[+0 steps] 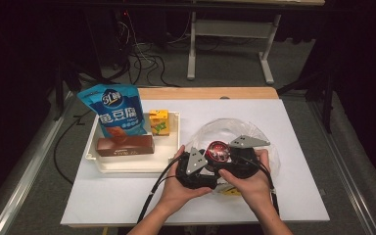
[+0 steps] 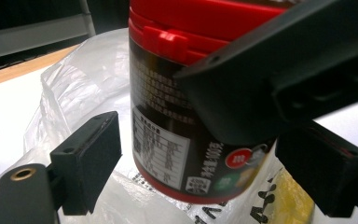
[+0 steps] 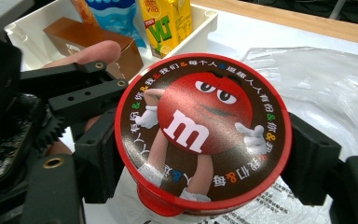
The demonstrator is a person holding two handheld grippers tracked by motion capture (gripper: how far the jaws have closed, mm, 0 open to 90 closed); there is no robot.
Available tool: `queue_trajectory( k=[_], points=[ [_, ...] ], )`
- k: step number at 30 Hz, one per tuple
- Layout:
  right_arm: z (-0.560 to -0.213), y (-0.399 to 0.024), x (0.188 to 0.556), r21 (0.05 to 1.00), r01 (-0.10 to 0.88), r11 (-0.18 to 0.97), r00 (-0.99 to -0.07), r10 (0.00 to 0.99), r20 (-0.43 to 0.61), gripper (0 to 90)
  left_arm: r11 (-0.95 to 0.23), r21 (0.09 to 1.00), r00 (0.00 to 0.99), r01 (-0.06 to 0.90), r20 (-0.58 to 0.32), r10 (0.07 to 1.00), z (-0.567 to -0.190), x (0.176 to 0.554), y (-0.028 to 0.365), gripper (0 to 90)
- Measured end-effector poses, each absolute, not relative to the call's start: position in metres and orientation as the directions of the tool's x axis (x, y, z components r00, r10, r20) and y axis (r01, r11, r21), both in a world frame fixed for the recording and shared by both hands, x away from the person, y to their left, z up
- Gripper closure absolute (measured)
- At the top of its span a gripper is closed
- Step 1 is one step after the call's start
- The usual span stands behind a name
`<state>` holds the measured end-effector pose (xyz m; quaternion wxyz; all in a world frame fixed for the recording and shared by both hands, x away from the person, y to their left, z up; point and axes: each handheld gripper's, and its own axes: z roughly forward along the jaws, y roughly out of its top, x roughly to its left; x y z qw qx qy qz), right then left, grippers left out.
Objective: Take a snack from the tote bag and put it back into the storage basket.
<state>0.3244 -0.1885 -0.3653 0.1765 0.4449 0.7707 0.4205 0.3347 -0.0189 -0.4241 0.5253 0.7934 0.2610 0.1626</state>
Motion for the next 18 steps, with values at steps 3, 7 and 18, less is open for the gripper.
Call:
queue_trajectory(
  k=[3, 7, 18],
  points=[
    [-0.3661, -0.1878, 0.3243, 0.804, 0.538, 0.252, -0.55, 0.828, 0.108, 25.9, -0.3, 0.921, 0.81, 0.249, -0.028, 0.586, -0.4251, 0.3369, -0.0187, 15.5],
    [-0.3674, -0.1882, 0.3246, 0.804, 0.54, 0.249, -0.553, 0.825, 0.116, 25.8, -0.304, 0.925, 0.818, 0.23, -0.015, 0.575, -0.4248, 0.3377, -0.0193, 18.3],
    [-0.3702, -0.1882, 0.3255, 0.804, 0.537, 0.256, -0.569, 0.813, 0.121, 25.5, -0.295, 0.933, 0.832, 0.206, -0.008, 0.554, -0.426, 0.3373, -0.019, 25.1]
  ],
)
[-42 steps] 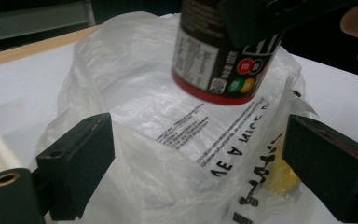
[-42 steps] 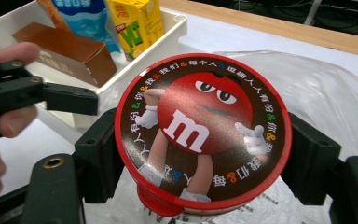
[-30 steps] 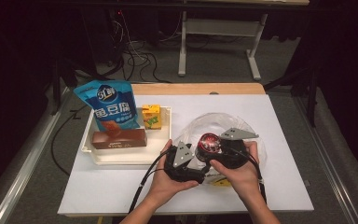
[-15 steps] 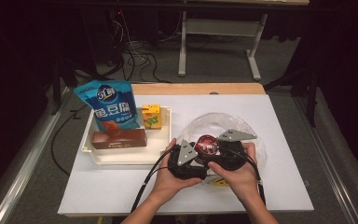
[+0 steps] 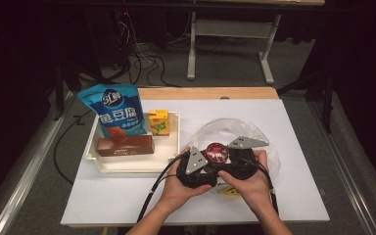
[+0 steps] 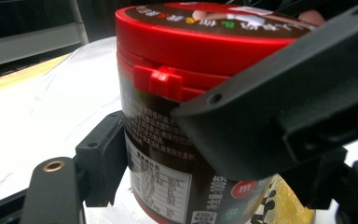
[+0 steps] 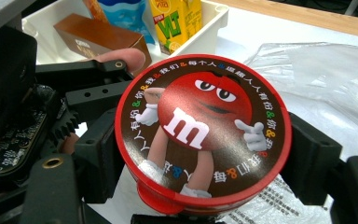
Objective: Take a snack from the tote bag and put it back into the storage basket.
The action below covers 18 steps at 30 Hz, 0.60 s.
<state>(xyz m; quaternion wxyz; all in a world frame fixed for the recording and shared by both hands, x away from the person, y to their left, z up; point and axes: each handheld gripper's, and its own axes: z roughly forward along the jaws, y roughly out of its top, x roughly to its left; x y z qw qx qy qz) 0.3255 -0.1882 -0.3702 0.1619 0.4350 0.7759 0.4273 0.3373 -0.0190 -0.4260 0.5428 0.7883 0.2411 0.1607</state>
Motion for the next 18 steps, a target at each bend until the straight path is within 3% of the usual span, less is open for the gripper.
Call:
queue_trajectory(
  k=[3, 7, 18],
  points=[
    [-0.37, -0.19, 0.325, 0.812, 0.53, 0.244, -0.577, 0.806, 0.134, 24.7, -0.274, 0.936, 0.833, 0.22, -0.034, 0.552, -0.425, 0.339, -0.017, 25.5],
    [-0.368, -0.199, 0.324, 0.822, 0.524, 0.224, -0.597, 0.784, 0.167, 15.3, -0.245, 0.942, 0.821, 0.231, -0.054, 0.568, -0.42, 0.343, -0.008, 25.8],
    [-0.358, -0.222, 0.315, 0.856, 0.488, 0.172, -0.571, 0.804, 0.164, 16.8, -0.218, 0.946, 0.801, 0.242, -0.068, 0.594, -0.414, 0.348, 0.013, 25.9]
  ],
)
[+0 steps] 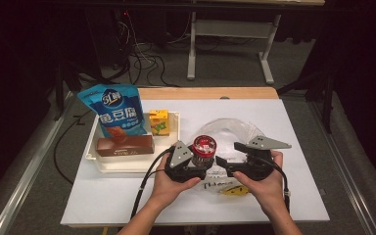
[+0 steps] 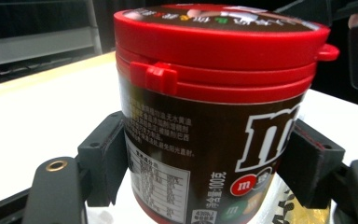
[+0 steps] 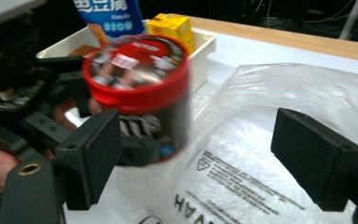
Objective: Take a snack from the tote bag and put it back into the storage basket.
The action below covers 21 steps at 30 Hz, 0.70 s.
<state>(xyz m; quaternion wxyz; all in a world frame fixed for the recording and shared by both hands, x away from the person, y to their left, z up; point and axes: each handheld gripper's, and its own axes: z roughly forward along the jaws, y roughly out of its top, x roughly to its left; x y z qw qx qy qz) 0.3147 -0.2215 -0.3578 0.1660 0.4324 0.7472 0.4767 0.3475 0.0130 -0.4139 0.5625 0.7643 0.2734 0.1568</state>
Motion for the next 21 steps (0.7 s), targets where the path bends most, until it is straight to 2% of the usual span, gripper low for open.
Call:
queue_trajectory(
  k=[21],
  points=[
    [-0.388, -0.27, 0.298, 0.851, 0.508, 0.133, -0.488, 0.858, 0.158, 19.6, -0.132, 0.956, 0.736, 0.261, -0.108, 0.668, -0.412, 0.358, 0.08, 26.0]
  ],
)
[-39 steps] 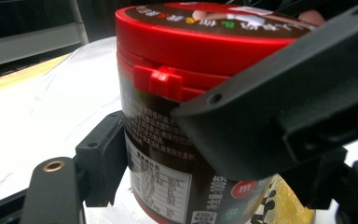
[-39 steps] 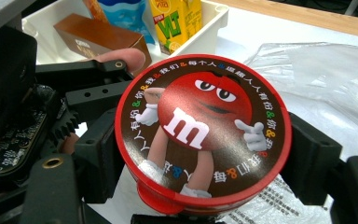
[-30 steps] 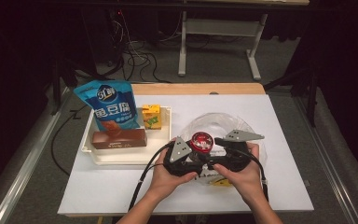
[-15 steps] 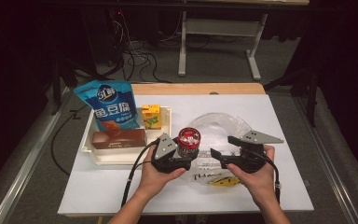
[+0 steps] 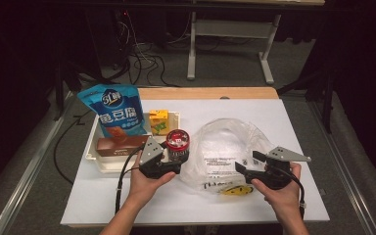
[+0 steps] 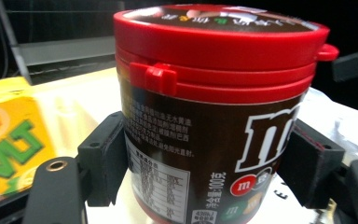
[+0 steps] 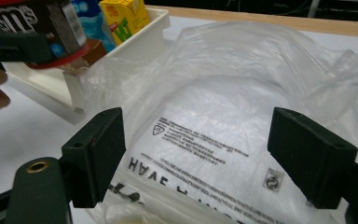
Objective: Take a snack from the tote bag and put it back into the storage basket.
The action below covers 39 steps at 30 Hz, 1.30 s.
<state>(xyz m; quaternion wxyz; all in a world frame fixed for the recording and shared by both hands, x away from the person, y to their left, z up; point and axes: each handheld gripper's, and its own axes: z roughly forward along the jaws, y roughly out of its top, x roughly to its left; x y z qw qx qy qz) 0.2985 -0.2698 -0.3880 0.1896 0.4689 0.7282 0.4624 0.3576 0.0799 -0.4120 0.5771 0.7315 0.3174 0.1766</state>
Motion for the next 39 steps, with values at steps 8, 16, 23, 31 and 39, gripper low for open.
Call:
queue_trajectory(
  k=[8, 16, 23, 31, 39],
  points=[
    [-0.4, -0.281, 0.293, 0.842, 0.527, 0.114, -0.455, 0.875, 0.166, 20.6, -0.097, 0.956, 0.698, 0.277, -0.131, 0.704, -0.415, 0.367, 0.105, 26.0],
    [-0.404, -0.282, 0.292, 0.841, 0.528, 0.118, -0.452, 0.877, 0.161, 21.0, -0.102, 0.943, 0.674, 0.316, -0.148, 0.724, -0.43, 0.375, 0.123, 26.0],
    [-0.408, -0.282, 0.291, 0.835, 0.539, 0.114, -0.446, 0.879, 0.168, 21.3, -0.123, 0.93, 0.663, 0.346, -0.15, 0.734, -0.448, 0.38, 0.127, 26.0],
    [-0.411, -0.284, 0.291, 0.833, 0.542, 0.111, -0.44, 0.882, 0.17, 21.7, -0.142, 0.912, 0.656, 0.385, -0.162, 0.737, -0.463, 0.379, 0.134, 26.0],
    [-0.413, -0.286, 0.291, 0.829, 0.545, 0.122, -0.434, 0.888, 0.154, 22.1, -0.194, 0.876, 0.66, 0.441, -0.171, 0.731, -0.475, 0.38, 0.132, 26.0]
  ],
)
